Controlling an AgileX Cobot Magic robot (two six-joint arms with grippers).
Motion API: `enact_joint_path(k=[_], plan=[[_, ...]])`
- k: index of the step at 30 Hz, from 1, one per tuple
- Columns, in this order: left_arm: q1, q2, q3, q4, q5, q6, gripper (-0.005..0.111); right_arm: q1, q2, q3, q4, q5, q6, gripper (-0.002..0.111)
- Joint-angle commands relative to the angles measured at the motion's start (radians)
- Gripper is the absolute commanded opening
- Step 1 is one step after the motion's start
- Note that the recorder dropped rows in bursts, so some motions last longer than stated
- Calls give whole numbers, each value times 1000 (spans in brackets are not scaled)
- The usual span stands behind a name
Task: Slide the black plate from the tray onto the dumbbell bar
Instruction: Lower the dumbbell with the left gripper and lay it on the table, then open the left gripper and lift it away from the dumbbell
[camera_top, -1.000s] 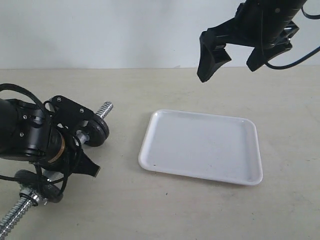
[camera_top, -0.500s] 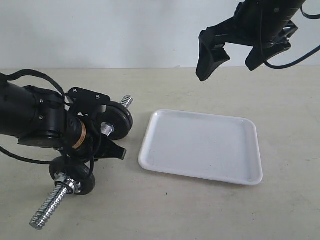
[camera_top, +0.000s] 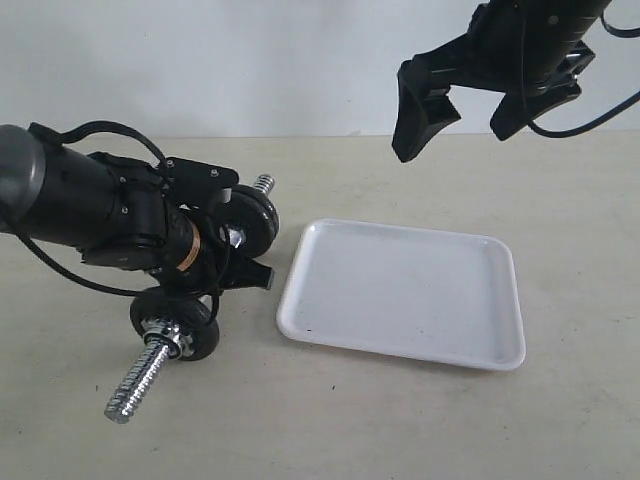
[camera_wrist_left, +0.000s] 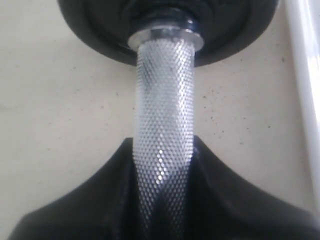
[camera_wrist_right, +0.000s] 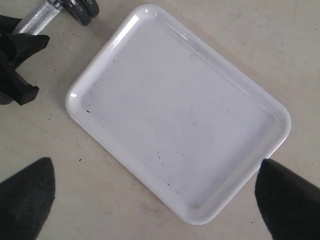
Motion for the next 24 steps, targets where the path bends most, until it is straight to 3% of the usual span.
enact_joint_path(k=[1,4,10,12,16,24], plan=[[0,-32,-36,15,-84,-15,4,-2,-10,0,-3,-12,-9,82],[0,-32,-39,15,-84,-18,4,-2,-10,0,-3,-8,-16,71],[0,-32,-39,15,-84,7,4,-2,-10,0,-3,4,-35,70],[0,-32,-39,15,-87,43,13,-2,-10,0,-3,4,-42,70],[0,-32,-39,15,-110,52,63,-2,-10,0,-3,4,-46,70],[0,-48,-39,-42,-101,52,64,-2,-10,0,-3,5,-49,70]])
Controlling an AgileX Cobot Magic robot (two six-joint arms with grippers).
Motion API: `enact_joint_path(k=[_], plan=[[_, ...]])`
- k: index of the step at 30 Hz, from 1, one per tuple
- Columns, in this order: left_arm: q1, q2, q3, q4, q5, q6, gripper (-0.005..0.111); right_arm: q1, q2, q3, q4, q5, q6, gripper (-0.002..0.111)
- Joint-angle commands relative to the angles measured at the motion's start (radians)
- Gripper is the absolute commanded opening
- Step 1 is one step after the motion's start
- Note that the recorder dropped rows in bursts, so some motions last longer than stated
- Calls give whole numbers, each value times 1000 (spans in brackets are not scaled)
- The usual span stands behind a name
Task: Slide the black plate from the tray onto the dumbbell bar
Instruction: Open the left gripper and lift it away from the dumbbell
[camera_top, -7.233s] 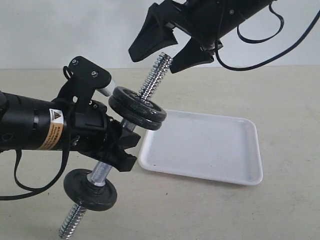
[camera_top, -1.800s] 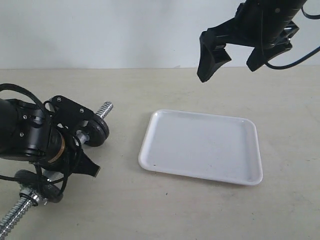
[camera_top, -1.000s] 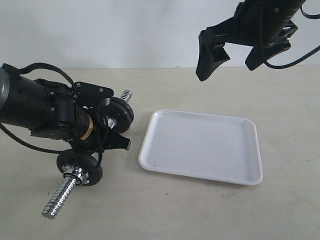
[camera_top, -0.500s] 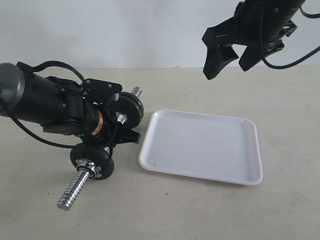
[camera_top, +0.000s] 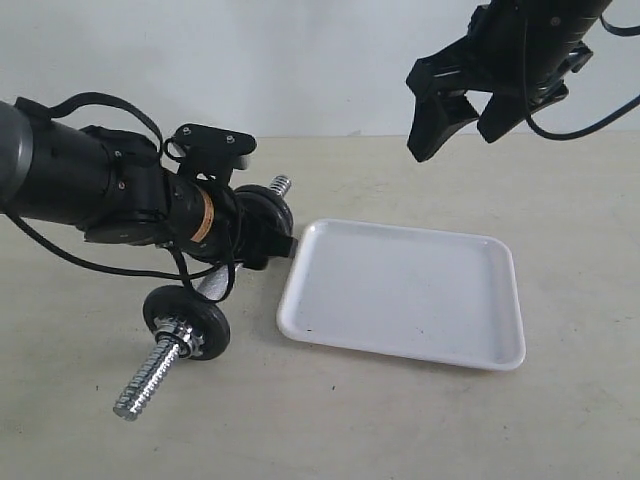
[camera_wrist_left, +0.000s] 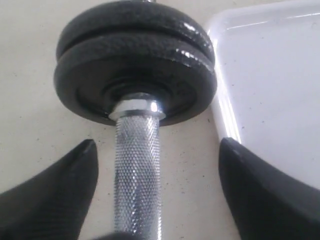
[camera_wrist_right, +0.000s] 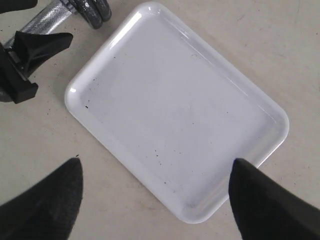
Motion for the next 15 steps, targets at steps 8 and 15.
enact_joint_path(k=[8,15], plan=[[0,-172,0,-40,11,3,60,-2,-10,0,-3,-37,-9,70],[0,-379,0,-28,99,65,58,-2,-10,0,-3,-37,-11,70]])
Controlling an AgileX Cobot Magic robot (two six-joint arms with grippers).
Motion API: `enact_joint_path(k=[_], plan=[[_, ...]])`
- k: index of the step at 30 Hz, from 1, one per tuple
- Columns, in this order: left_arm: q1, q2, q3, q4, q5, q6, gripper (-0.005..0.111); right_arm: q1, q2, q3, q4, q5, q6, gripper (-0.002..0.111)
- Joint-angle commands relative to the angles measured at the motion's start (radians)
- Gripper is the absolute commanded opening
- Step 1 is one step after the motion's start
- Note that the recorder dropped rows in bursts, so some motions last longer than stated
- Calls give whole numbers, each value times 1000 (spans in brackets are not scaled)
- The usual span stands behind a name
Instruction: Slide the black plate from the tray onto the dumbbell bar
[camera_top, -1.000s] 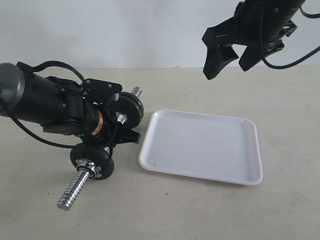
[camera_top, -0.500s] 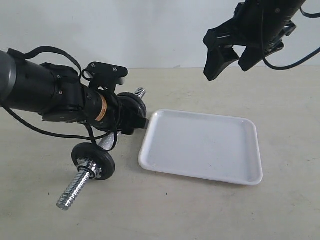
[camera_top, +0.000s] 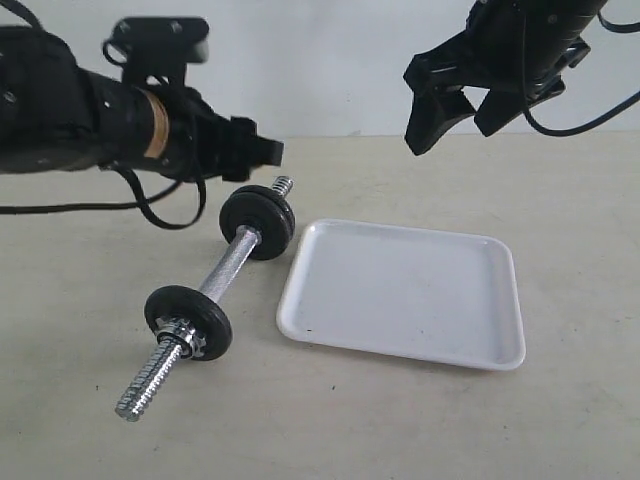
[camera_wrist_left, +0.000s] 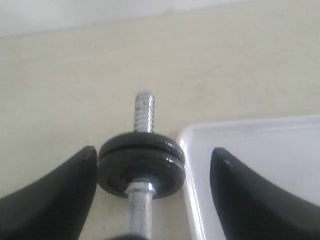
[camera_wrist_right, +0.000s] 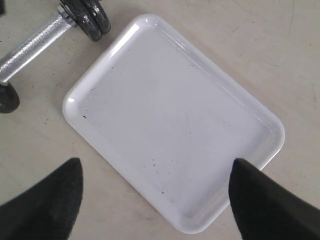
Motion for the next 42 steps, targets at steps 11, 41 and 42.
enact_joint_path(k=[11,41,42], plan=[[0,-334,0,-2,310,209,41,-2,-14,-28,20,66,-90,0],[0,-1036,150,-431,491,497,4,-2,-677,-156,206,66,-79,0],[0,-1061,156,-460,493,520,4,-2,-697,-156,213,66,-74,0]])
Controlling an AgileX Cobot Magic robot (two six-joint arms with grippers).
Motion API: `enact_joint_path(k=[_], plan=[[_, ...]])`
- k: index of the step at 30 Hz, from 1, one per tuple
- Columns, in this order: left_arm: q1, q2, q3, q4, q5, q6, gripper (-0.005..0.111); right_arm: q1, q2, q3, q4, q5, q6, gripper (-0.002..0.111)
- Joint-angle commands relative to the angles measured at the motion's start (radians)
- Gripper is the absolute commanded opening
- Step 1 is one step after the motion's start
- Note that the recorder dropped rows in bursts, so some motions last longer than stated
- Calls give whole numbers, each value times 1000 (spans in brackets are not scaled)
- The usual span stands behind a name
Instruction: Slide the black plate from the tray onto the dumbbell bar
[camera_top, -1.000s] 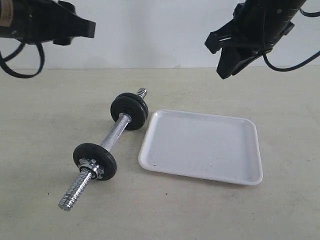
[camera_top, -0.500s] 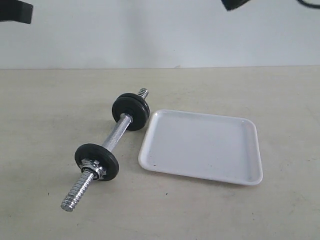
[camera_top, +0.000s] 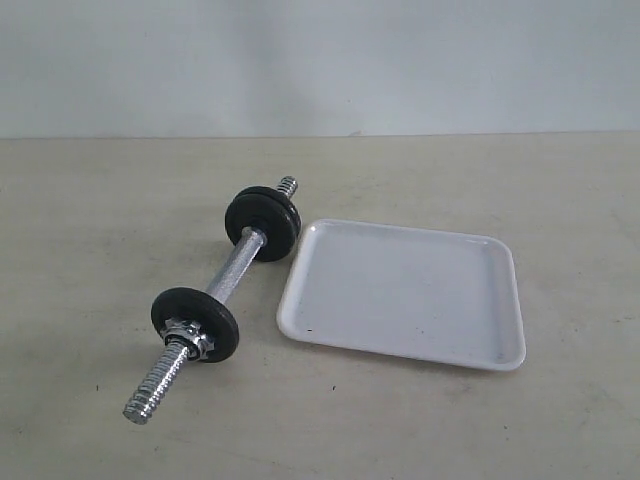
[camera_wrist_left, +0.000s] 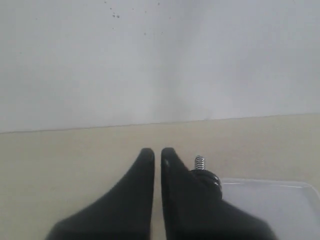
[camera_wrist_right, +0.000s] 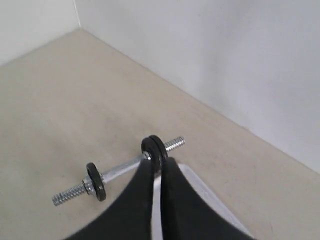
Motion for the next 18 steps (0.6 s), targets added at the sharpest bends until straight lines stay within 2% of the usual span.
enact_joint_path(k=[1,7,13,18], plan=[[0,-126,37,-136,7,98,4,-2,-118,-7,47,2,16,0],[0,-297,90,-358,73,273,4,-2,-267,-7,62,2,41,0],[0,-464,158,-402,184,271,4,-2,-421,17,64,2,49,0],[0,-619,204,-452,232,271,4,-2,-566,102,64,2,67,0]])
